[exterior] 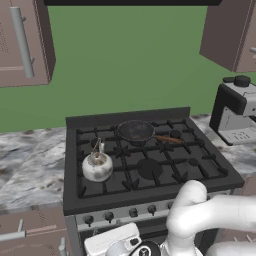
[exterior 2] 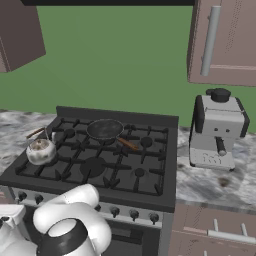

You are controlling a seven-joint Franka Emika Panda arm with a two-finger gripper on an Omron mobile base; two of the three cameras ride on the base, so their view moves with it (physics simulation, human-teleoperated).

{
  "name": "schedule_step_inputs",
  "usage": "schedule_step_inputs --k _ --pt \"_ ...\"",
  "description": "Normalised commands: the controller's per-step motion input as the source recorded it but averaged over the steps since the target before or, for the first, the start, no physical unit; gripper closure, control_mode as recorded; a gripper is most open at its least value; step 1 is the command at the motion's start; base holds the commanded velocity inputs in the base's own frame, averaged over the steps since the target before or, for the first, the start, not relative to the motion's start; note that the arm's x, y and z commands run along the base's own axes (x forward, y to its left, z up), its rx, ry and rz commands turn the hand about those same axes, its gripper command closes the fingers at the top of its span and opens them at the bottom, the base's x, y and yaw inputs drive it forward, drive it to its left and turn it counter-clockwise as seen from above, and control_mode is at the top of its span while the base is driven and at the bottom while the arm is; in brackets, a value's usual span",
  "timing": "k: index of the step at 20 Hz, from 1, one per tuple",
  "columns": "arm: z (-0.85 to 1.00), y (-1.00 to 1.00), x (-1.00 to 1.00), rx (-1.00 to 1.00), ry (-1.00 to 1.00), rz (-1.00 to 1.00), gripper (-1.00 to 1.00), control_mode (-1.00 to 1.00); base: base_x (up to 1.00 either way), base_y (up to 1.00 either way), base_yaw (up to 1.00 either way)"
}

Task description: Pick the kettle from the counter and place it on a stove burner. Then turn the burner on.

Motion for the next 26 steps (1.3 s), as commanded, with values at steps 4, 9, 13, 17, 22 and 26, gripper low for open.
schedule_step_inputs --k 4,9,13,17,22,26 --pt "-0.01 0.01 0.13 0.0 0.0 -0.11 -1.0 -1.0 0.0 0.0 0.0" --pt "-0.16 0.04 0.08 0.0 0.0 -0.05 -1.0 -1.0 0.0 0.0 0.0" --pt "-0.24 0.02 0.02 0.0 0.0 -0.03 -1.0 -1.0 0.0 0.0 0.0" --pt "-0.21 0.08 0.15 0.0 0.0 -0.01 -1.0 -1.0 0.0 0.0 0.0" --pt "-0.17 0.32 0.3 0.0 0.0 0.0 -1.0 -1.0 0.0 0.0 0.0" --pt "-0.27 0.28 0.29 0.0 0.0 0.0 -1.0 -1.0 0.0 0.0 0.0"
